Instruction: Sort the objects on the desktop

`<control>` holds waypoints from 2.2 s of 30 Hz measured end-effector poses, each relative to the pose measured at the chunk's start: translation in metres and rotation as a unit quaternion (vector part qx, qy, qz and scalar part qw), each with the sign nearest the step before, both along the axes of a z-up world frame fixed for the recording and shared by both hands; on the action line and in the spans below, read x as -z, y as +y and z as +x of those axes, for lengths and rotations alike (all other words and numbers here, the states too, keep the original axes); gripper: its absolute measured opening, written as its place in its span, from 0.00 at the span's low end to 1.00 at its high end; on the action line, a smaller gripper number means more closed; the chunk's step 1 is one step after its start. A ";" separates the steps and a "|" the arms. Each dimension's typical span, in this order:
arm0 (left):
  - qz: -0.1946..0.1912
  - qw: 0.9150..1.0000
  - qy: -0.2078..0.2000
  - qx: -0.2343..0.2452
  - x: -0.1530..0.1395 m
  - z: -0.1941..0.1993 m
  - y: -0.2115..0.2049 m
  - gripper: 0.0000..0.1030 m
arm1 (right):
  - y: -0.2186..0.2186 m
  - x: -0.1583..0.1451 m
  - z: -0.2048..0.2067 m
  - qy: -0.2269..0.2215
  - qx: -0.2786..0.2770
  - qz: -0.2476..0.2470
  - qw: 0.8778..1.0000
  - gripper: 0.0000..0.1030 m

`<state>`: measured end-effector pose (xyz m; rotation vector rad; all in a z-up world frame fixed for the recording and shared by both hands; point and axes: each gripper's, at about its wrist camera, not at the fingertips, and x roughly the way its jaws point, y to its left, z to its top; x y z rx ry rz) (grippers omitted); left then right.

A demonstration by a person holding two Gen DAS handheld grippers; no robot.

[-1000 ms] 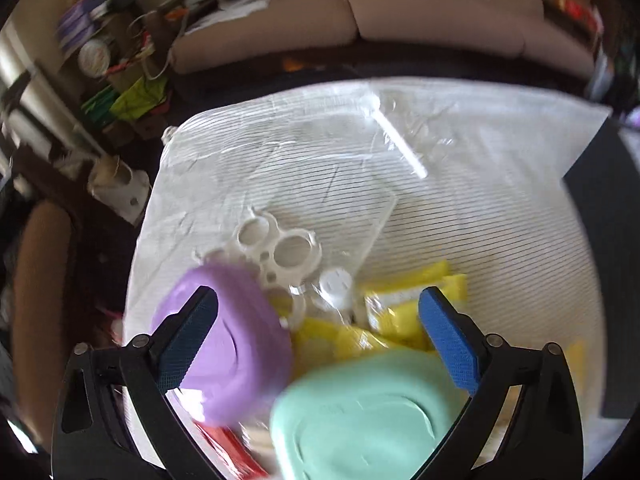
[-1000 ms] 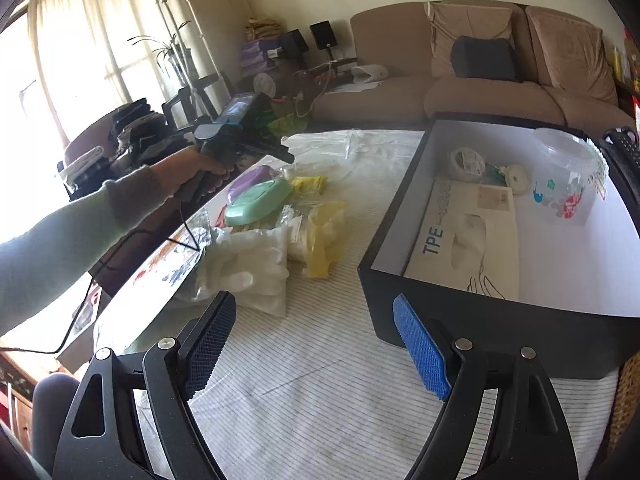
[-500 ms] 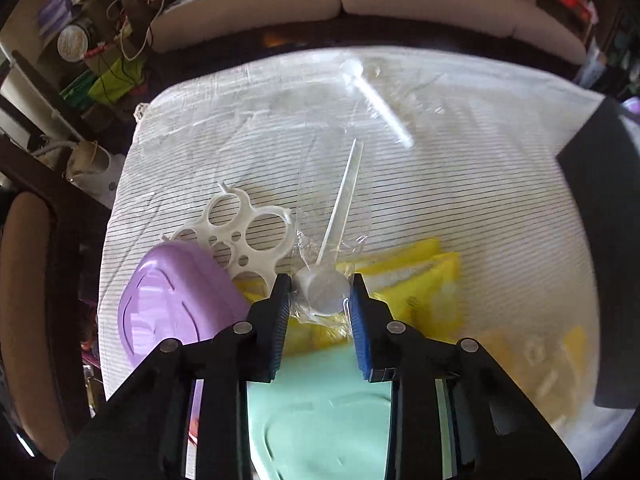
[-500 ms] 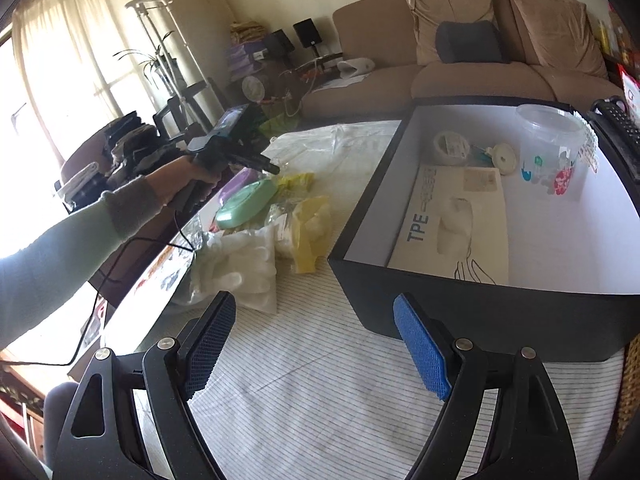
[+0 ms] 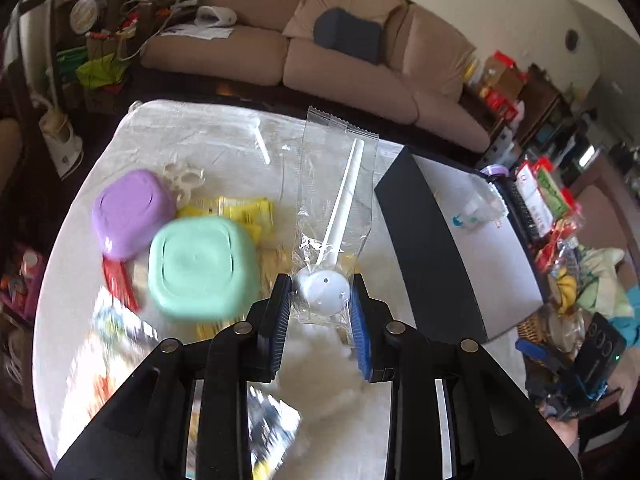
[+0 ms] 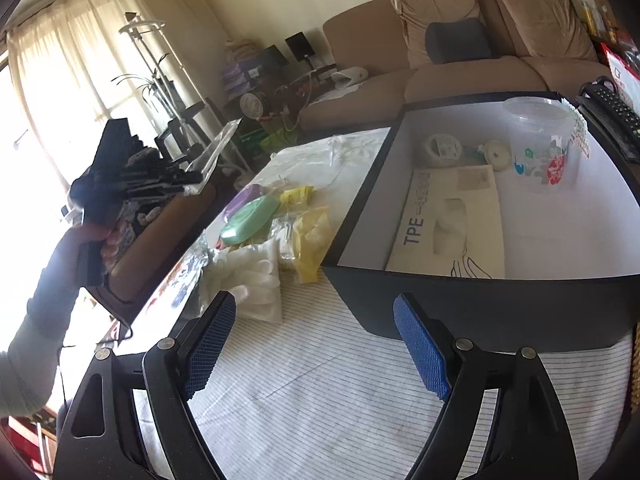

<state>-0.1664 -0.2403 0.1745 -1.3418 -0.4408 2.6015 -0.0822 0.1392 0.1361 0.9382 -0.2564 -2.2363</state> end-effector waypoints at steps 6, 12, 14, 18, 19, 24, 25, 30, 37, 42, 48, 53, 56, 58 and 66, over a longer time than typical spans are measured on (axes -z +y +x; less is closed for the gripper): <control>0.084 0.994 -0.009 -0.065 0.041 0.054 -0.007 0.26 | -0.022 0.000 0.006 -0.001 -0.040 -0.007 0.999 0.82; 0.081 0.994 -0.032 -0.068 0.068 0.060 -0.009 0.26 | -0.060 0.009 0.020 -0.009 -0.108 0.006 0.994 0.82; 0.067 0.995 -0.030 -0.064 0.068 0.061 -0.006 0.26 | -0.076 0.014 0.024 -0.011 -0.129 0.021 0.991 0.82; 0.060 0.997 -0.023 -0.050 0.065 0.061 -0.002 0.26 | -0.099 0.030 0.028 -0.023 -0.152 0.044 0.987 0.82; 0.059 0.997 -0.021 -0.046 0.064 0.059 -0.003 0.26 | -0.103 0.033 0.028 -0.026 -0.155 0.047 0.987 0.82; 0.057 0.997 -0.012 -0.049 0.056 0.055 -0.021 0.26 | -0.115 0.042 0.028 -0.037 -0.158 0.051 0.985 0.82; 0.061 0.996 -0.014 -0.056 0.057 0.055 -0.027 0.27 | -0.116 0.043 0.028 -0.040 -0.158 0.050 0.985 0.82; 0.070 0.990 -0.049 -0.109 0.077 0.051 -0.053 0.43 | -0.133 0.050 0.029 -0.045 -0.156 0.043 0.986 0.82; 0.106 0.986 -0.013 -0.125 0.063 0.065 -0.074 0.59 | -0.172 0.025 0.007 0.009 -0.082 0.078 0.994 0.84; 0.130 0.984 0.005 -0.120 0.052 0.068 -0.079 0.59 | -0.208 0.013 -0.052 0.038 0.014 0.127 0.991 0.90; 0.146 0.983 0.008 -0.113 0.048 0.066 -0.081 0.59 | -0.230 0.049 -0.118 0.015 0.070 0.172 0.982 0.90; 0.162 0.979 0.009 -0.120 0.049 0.068 -0.089 0.59 | -0.230 0.086 -0.160 -0.066 0.085 0.166 0.980 0.90; 0.167 0.978 0.008 -0.121 0.050 0.066 -0.090 0.59 | -0.221 0.114 -0.178 -0.142 0.065 0.107 0.982 0.87; 0.174 0.978 0.006 -0.118 0.052 0.065 -0.090 0.59 | -0.214 0.113 -0.180 -0.143 0.064 0.083 0.984 0.75; 0.192 0.976 0.001 -0.107 0.055 0.064 -0.084 0.60 | -0.231 0.039 -0.156 -0.061 -0.028 0.105 0.992 0.34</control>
